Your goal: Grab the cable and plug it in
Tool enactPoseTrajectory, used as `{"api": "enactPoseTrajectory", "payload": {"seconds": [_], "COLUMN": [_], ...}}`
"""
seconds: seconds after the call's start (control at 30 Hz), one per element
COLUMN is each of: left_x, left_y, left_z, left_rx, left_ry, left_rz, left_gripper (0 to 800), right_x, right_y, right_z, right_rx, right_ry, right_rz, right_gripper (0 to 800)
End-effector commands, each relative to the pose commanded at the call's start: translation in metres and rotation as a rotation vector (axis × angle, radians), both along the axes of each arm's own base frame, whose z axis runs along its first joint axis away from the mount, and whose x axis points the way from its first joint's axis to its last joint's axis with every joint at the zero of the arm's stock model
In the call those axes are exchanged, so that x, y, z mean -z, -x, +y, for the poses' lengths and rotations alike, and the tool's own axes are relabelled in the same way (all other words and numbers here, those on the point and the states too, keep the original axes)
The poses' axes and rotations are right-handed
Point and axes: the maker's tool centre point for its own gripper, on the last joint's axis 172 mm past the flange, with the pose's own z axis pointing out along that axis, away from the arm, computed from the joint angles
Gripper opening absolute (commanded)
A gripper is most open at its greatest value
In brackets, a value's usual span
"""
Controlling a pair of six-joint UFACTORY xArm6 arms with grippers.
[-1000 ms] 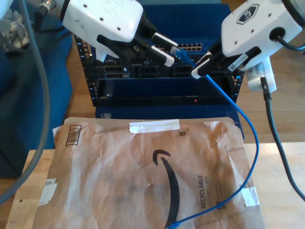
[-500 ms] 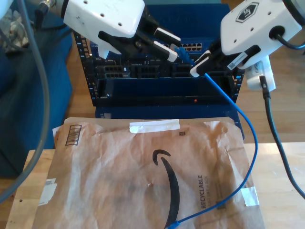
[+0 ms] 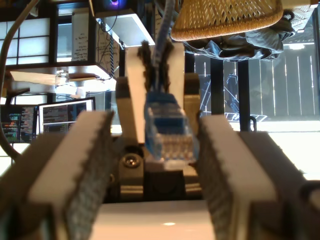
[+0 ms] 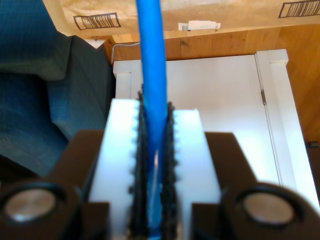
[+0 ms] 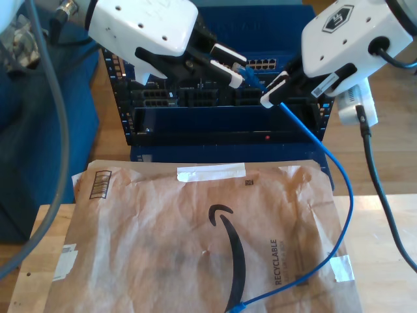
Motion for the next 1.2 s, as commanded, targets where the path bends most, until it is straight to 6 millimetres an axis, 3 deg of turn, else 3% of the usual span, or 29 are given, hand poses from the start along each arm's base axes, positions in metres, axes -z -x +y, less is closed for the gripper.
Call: {"api": "enactPoseTrajectory", "payload": {"seconds": [0.27,0.47,0.57,0.6,0.63,0.7,0.77,0.93,1.0,1.1,1.2], "left_x": [0.0,0.001,0.008,0.008,0.008,0.008,0.009,0.009,0.001,-0.012,-0.002], "left_y": [-0.004,-0.011,-0.013,-0.013,-0.013,-0.013,-0.012,-0.01,-0.008,0.003,-0.001], "left_z": [0.002,0.007,0.01,0.01,0.01,0.01,0.01,0.008,0.003,-0.004,0.002], "left_rx": [-0.014,-0.036,-0.041,-0.041,-0.041,-0.041,-0.039,-0.033,-0.035,-0.011,-0.038], "left_ry": [-0.002,0.002,0.005,0.007,0.007,0.007,0.007,0.009,0.039,0.085,0.091], "left_rz": [-0.007,-0.032,-0.025,-0.025,-0.025,-0.025,-0.022,-0.006,0.016,0.069,0.267], "left_gripper": [153,37,17,8,3,3,3,3,2,3,2], "right_x": [0.001,0.001,0.0,0.0,0.0,0.002,0.0,-0.021,-0.031,-0.055,-0.087], "right_y": [-0.001,0.0,0.0,0.0,0.0,0.0,0.0,-0.01,-0.011,-0.006,0.007], "right_z": [-0.001,0.0,0.0,0.0,0.0,0.001,0.001,-0.008,-0.013,-0.016,-0.018], "right_rx": [0.002,0.0,0.0,0.0,0.0,-0.004,-0.003,0.017,0.007,-0.011,-0.023], "right_ry": [0.0,0.0,-0.001,-0.001,-0.001,-0.002,-0.003,-0.003,0.001,0.004,0.006], "right_rz": [0.002,0.002,0.002,0.002,0.002,0.004,-0.001,-0.058,-0.108,-0.222,-0.339], "right_gripper": [9,12,22,45,120,404,573,730,787,797,797]}}
